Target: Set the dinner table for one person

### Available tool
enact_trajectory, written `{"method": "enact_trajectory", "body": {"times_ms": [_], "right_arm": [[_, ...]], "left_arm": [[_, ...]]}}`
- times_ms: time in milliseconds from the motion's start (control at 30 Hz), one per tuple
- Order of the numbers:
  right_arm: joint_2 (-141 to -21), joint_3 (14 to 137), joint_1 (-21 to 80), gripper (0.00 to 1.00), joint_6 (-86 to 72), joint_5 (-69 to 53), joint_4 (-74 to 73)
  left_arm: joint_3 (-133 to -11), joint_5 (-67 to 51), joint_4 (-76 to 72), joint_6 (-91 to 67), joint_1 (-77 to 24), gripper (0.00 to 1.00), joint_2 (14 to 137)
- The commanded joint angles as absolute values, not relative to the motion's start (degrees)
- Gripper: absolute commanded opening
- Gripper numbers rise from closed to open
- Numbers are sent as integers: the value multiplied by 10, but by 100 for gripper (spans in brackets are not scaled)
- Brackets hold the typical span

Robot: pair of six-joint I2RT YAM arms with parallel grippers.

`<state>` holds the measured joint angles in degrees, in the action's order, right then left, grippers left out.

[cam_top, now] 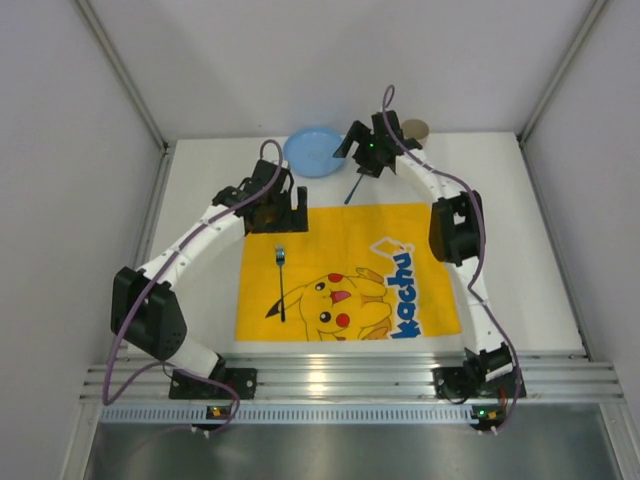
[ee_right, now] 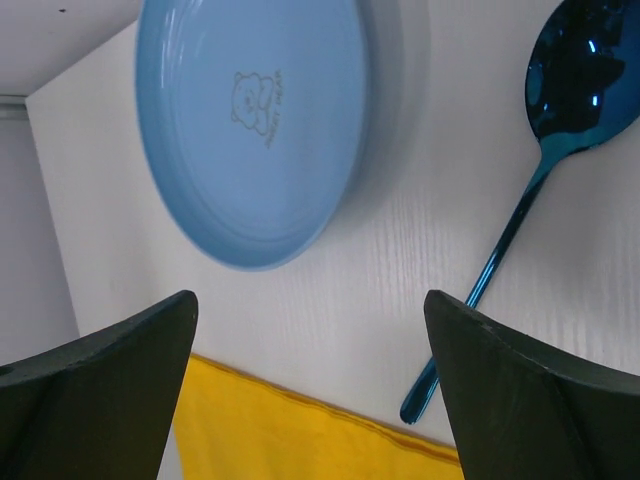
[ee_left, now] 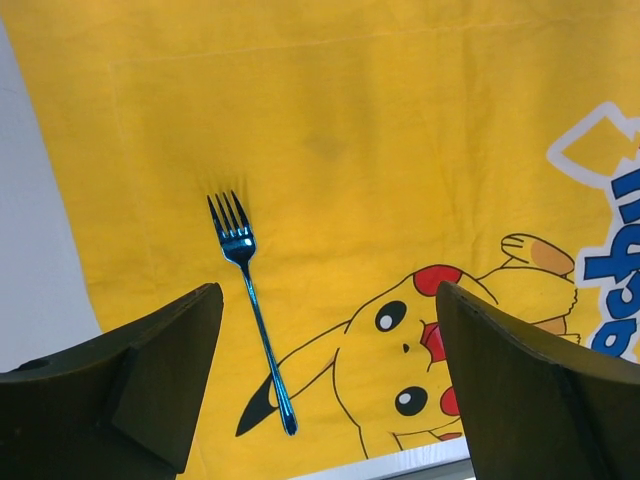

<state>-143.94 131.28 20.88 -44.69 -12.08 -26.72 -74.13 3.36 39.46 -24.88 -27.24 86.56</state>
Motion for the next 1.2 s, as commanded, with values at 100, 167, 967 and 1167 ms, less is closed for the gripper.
{"method": "enact_trajectory", "body": {"times_ms": [100, 167, 967, 1167], "right_arm": [[-1439, 1298, 205, 96, -469, -138, -169], [-1456, 1310, 203, 95, -476, -140, -162], [-1434, 1289, 166, 94, -330, -25, -364], [-1393, 1233, 150, 93, -287, -23, -374]], "left_arm": [[-819, 33, 437, -235, -266, 92, 898], [-838, 33, 454, -228, -265, 92, 916], [-912, 42, 494, -221, -266, 90, 961], [-908, 22, 487, -222, -266, 90, 969]]}}
